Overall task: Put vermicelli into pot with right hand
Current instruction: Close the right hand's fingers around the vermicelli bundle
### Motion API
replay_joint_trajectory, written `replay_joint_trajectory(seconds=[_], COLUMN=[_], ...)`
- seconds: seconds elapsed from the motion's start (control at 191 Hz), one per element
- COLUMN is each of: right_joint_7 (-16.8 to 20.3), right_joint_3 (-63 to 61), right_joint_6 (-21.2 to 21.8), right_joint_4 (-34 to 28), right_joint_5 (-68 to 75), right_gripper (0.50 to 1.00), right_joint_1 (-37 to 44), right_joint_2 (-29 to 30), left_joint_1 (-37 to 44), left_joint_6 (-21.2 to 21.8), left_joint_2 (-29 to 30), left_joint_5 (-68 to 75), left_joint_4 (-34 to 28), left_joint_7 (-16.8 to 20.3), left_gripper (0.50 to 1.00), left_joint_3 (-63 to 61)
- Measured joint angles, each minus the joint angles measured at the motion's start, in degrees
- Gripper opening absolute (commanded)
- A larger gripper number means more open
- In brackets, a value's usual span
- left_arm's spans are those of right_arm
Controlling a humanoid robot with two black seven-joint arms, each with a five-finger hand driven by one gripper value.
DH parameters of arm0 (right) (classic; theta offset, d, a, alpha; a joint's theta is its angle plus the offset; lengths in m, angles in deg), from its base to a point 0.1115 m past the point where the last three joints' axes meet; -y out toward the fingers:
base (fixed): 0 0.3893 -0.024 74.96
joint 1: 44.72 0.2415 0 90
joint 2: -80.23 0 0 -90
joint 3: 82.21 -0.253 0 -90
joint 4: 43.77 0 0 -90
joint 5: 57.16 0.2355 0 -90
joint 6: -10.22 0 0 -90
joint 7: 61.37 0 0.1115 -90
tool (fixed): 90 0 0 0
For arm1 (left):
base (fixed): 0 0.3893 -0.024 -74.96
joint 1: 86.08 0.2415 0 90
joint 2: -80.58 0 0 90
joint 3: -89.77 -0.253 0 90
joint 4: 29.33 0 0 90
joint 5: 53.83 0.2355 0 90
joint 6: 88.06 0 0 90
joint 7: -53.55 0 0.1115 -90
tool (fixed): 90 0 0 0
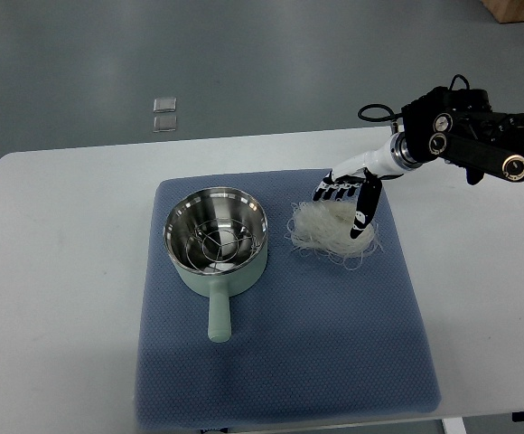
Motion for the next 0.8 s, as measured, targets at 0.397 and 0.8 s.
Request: replay_joint_trajectory(seconds=[0.397, 0.8], right_joint_7=[-2.4, -5.6], right_joint_3=[0.3, 0.5], right_joint_6=[-6.3, -7.9], right_joint_4=[1.3, 1.5], right_joint_5=[-3.5, -7.0], right_gripper=[0.836, 0.500], right_joint_1=[-3.0, -4.4], right_joint_2=[1.9, 1.9], left_joint_1=[0.0, 0.0], left_joint_6=[0.0, 0.0], left_joint_2=[0.0, 0.0], left_joint_5=[0.0, 0.0], left_joint_4=[0.0, -0.1], left_joint_7=[0.0, 0.0], left_gripper=[1.000, 1.000], left_joint_3=[0.0, 0.0])
